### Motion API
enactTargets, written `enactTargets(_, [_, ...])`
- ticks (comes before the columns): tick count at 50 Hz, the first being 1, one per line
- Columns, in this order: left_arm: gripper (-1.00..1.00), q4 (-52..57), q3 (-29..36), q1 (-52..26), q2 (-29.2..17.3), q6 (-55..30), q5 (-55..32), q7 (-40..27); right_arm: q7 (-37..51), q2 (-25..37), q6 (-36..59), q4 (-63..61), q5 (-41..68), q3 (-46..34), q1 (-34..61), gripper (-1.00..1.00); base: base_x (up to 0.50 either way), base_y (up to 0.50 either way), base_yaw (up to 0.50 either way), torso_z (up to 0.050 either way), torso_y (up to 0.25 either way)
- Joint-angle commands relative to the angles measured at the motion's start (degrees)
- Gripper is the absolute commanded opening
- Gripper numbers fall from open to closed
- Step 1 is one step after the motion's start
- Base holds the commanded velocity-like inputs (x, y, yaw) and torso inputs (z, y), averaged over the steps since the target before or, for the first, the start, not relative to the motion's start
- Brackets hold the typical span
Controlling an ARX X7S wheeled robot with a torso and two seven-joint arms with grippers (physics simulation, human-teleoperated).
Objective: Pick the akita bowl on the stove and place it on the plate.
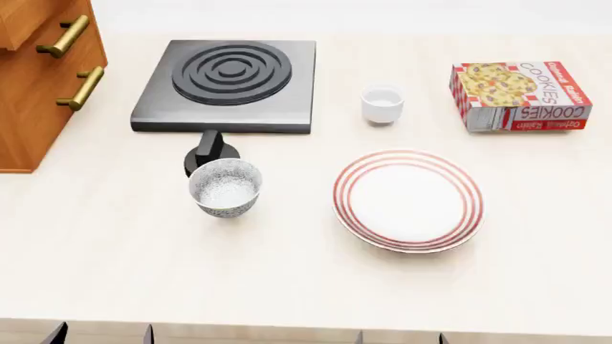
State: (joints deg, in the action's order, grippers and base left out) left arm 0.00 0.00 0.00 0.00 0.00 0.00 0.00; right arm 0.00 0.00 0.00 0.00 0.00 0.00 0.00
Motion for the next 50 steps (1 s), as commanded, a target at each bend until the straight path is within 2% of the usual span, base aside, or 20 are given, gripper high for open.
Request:
enactTargets(1, [1.0, -0.3, 1.1, -0.1, -0.9, 0.0, -0.6, -1.1, 1.1, 0.9, 0.8, -0.4, 1.1, -1.1, 0.0, 1.0, 0.0, 0.0, 0.0, 0.0, 0.0])
enactTargets(28, [1.0, -1.9, 5.6, -0.5, -4.1, 0.2, -2.4, -5.1, 4.7, 4.2, 2.6, -2.3, 4.8, -4.9, -0.4, 1.0, 0.0, 0.0, 0.0, 0.0, 0.0])
enactTargets(34, [1.0, -2.0, 6.1, -0.7, -4.5, -0.4, -2.5, -5.7, 3.3, 4.7, 2.8, -2.3, 7.0, -5.4, -0.3, 1.0, 0.0, 0.0, 0.0, 0.0, 0.0])
enactTargets(37, [1.0, -3.2, 6.8, -1.0, -4.8, -0.3, -1.7, -6.2, 2.6, 5.7, 0.3, -1.5, 5.7, -6.7, -0.1, 1.0, 0.0, 0.0, 0.0, 0.0, 0.0])
enactTargets(38, [1.0, -3.3, 6.7, -1.1, -4.8, -0.3, -1.9, -6.4, 4.3, 5.9, 2.3, -2.2, 3.6, -7.1, -0.1, 1.0, 0.0, 0.0, 0.0, 0.0, 0.0])
enactTargets(44, [1.0, -4.1, 7.3, -1.5, -5.1, -0.3, -1.9, -6.9, 6.5, 5.5, -6.7, 0.8, 2.2, -6.9, -0.1, 1.0, 0.0, 0.0, 0.0, 0.0, 0.0])
enactTargets(45, [1.0, -3.5, 7.3, -1.4, -5.2, -0.8, -2.0, -7.0, 7.4, 5.7, -5.0, 0.3, 1.0, -7.1, -0.1, 1.0, 0.0, 0.0, 0.0, 0.0, 0.0])
enactTargets(47, [1.0, -3.2, 7.5, -1.3, -5.4, -1.0, -2.1, -7.2, 7.7, 6.0, -7.8, 1.3, 0.3, -7.5, 0.0, 1.0, 0.0, 0.0, 0.0, 0.0, 0.0])
enactTargets(50, [1.0, -3.5, 7.6, -1.5, -5.6, -0.9, -2.4, -7.4, 7.5, 4.9, -12.6, 3.2, 3.9, -6.4, 0.0, 1.0, 0.0, 0.0, 0.0, 0.0, 0.0])
